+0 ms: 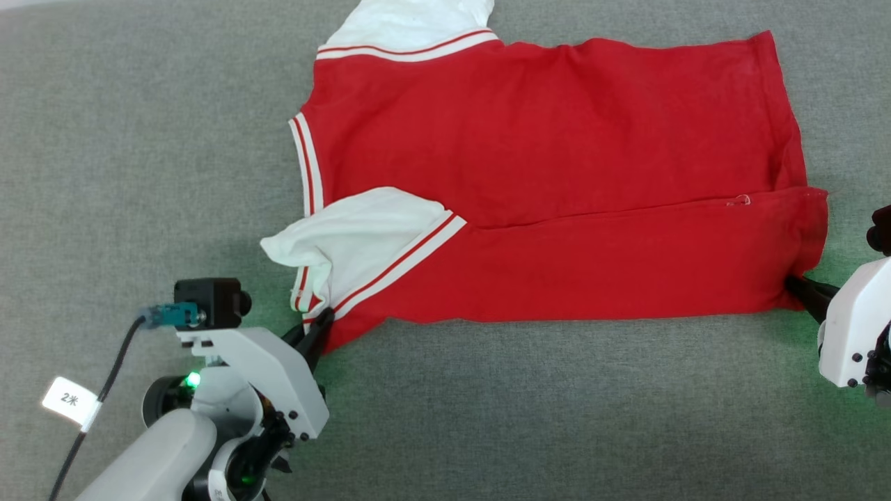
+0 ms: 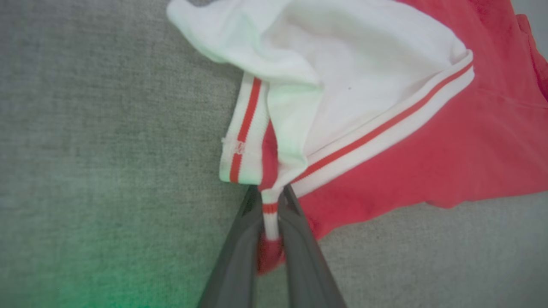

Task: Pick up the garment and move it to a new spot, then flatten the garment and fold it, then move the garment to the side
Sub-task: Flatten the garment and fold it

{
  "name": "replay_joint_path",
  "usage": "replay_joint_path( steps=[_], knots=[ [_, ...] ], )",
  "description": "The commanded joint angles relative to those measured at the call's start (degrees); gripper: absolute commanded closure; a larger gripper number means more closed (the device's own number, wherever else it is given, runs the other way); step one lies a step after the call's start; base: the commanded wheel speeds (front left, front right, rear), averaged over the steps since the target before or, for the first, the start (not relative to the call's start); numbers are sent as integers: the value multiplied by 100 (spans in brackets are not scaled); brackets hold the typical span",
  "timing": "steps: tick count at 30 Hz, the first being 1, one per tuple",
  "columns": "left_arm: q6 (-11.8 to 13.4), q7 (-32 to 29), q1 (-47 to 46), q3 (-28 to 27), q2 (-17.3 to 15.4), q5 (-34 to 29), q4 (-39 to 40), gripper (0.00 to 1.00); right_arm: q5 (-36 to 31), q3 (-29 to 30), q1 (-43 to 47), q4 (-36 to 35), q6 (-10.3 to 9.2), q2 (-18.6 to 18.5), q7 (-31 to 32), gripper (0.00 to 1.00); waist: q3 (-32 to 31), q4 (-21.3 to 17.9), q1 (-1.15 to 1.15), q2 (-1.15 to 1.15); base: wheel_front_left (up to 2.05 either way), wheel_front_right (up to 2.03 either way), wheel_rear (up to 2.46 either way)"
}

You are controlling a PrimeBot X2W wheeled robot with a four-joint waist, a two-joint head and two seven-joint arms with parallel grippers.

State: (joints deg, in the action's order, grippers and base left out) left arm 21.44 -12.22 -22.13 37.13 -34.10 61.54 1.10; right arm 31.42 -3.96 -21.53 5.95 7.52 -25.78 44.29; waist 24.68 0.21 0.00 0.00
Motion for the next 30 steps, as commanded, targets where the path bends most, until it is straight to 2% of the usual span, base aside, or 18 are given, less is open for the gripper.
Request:
replay_joint_path(
  steps=[1,10,22,27,28,29,30],
  knots=[
    [3,-216,305,332,131,79,-276,100,7,-170,198,238,-7,119,135,100,-7,-8,0,0,0,0,0],
    [6,-129,608,293,3,146,-196,100,120,-125,490,271,-7,75,157,100,-440,0,0,0,0,0,0],
    [519,89,1609,38,-554,289,986,100,351,81,1385,-395,-7,-249,399,100,-793,76,0,0,0,0,0],
    [673,144,1866,-19,-652,329,1365,100,307,290,1634,-631,-7,-170,329,100,-776,69,0,0,0,0,0],
    [693,164,1877,-34,-651,317,1398,94,257,329,1659,-662,-8,-147,279,69,-776,64,0,0,0,0,0],
    [693,175,1875,-28,-677,282,1428,49,217,345,1668,-692,-8,-128,228,14,-779,59,0,0,0,0,0],
    [706,203,1867,-55,-688,264,1468,0,181,349,1659,-745,-7,-120,164,0,-783,55,0,0,0,0,0]
  ],
)
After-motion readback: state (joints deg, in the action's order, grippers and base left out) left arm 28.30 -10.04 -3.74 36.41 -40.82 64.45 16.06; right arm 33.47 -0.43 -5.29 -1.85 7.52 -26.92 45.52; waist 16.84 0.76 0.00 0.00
